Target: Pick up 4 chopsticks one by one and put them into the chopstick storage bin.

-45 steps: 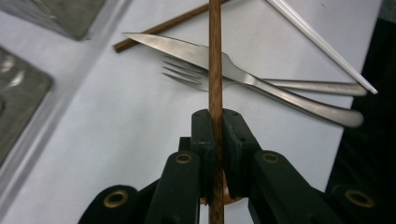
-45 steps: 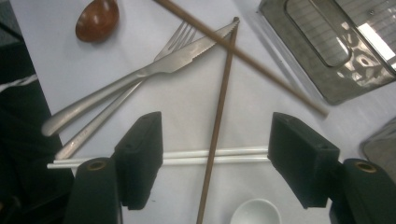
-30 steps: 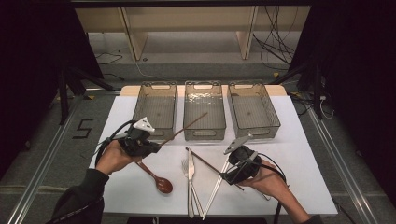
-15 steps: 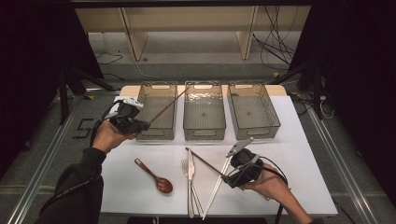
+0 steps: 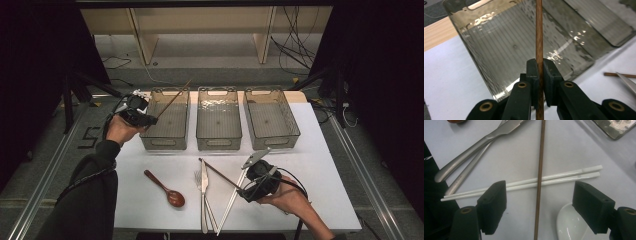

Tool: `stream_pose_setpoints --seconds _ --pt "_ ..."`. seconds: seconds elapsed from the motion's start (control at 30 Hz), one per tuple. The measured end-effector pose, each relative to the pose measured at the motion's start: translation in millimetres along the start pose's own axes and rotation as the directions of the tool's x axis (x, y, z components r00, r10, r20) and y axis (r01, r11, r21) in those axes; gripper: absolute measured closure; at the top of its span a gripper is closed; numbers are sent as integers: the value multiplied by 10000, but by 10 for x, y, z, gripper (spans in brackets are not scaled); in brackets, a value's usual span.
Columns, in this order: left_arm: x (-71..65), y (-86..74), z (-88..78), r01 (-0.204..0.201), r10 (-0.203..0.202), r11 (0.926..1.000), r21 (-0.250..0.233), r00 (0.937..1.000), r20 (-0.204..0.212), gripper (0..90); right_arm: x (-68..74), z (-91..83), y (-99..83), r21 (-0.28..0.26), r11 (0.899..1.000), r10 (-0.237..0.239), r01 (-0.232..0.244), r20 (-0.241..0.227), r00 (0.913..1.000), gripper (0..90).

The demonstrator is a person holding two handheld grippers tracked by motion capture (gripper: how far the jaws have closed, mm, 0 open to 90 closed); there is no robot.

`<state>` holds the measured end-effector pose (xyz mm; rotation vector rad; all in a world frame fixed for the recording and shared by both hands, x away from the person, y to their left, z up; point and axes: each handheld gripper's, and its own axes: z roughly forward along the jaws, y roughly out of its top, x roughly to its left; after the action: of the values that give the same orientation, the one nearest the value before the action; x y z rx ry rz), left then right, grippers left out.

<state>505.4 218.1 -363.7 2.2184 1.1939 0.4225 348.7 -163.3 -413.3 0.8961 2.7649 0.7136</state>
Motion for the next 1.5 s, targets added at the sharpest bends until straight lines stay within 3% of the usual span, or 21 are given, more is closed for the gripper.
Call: stream_pose_setpoints --seconds 0.63,0.87,1.0,1.13,1.3,1.5 --pt "231 -75 246 792 -783 9967 204 9961 -412 831 -1 4 -1 72 9999 -75 76 -59 10000 283" --pt "210 -106 329 866 -855 9961 165 9946 -592 813 10 0 4 113 9999 -58 59 -73 10000 283" --pt "167 -85 322 950 -933 9953 196 9929 -737 589 10 -3 4 103 9999 -79 80 -115 9999 283" --pt "92 -52 230 907 -893 9958 155 9932 -747 490 1 -8 5 40 9999 -93 94 -69 9999 283" --pt "-35 -81 64 977 -986 9949 -266 9945 -352 331 -3 -7 -1 91 9999 -93 93 -58 9999 287" --pt "-241 -219 -187 959 -912 9906 -979 9945 510 229 -10 22 -6 300 9995 -97 99 -73 9999 292"
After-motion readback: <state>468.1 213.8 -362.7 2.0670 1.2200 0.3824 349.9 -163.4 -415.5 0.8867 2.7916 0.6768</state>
